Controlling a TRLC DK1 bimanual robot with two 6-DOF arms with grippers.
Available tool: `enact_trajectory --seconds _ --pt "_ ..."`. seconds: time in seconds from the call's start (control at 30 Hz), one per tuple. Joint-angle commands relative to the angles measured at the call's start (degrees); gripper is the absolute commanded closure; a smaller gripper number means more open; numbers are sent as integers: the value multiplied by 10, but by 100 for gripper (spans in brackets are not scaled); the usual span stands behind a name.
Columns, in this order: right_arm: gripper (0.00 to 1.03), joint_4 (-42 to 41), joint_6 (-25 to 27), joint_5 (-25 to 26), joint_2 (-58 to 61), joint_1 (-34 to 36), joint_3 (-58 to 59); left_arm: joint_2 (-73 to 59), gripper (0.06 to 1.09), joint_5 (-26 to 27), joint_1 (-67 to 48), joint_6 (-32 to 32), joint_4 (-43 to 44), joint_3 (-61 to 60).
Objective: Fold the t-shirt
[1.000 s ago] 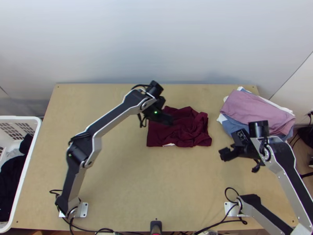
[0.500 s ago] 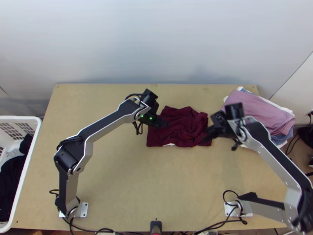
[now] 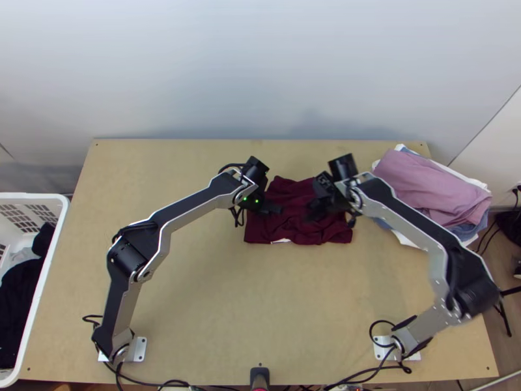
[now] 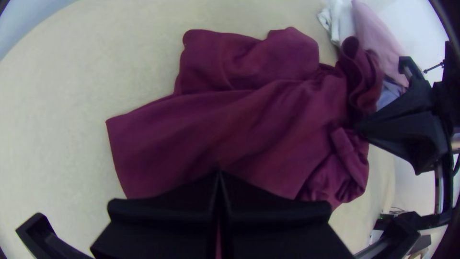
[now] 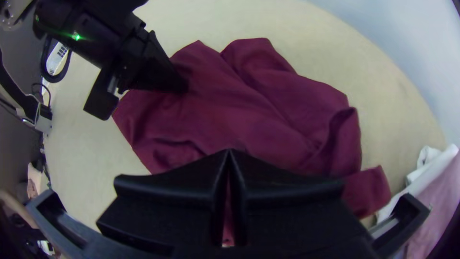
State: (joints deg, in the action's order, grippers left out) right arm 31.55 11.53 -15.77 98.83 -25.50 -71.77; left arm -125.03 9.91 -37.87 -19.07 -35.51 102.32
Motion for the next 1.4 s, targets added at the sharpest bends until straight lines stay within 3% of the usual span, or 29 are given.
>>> enact_trajectory --seconds 0.0,0.33,0.67,0.9,1.1,1.17,1.3,1.33,1.37 --pt "100 -14 -3 -16 95 -15 -36 -15 104 -20 2 4 1 3" --pt "100 -11 27 -15 105 32 35 -14 104 -31 4 9 -3 -5" --pt "100 85 91 -15 -57 166 140 -12 104 -31 10 11 -3 -13" --pt "99 131 99 -13 -190 178 180 -11 104 -31 10 15 -4 -18" --pt "75 157 84 -14 -221 185 150 21 104 -31 11 18 -11 -23" --pt "60 157 68 -15 -213 196 144 32 104 -31 14 21 -11 -32" --pt "19 158 52 -31 -165 216 142 48 104 -31 32 25 -21 -47" --pt "11 158 50 -35 -152 219 142 56 102 -29 36 24 -26 -47" --pt "5 158 49 -39 -139 221 140 66 94 -24 39 21 -32 -47"
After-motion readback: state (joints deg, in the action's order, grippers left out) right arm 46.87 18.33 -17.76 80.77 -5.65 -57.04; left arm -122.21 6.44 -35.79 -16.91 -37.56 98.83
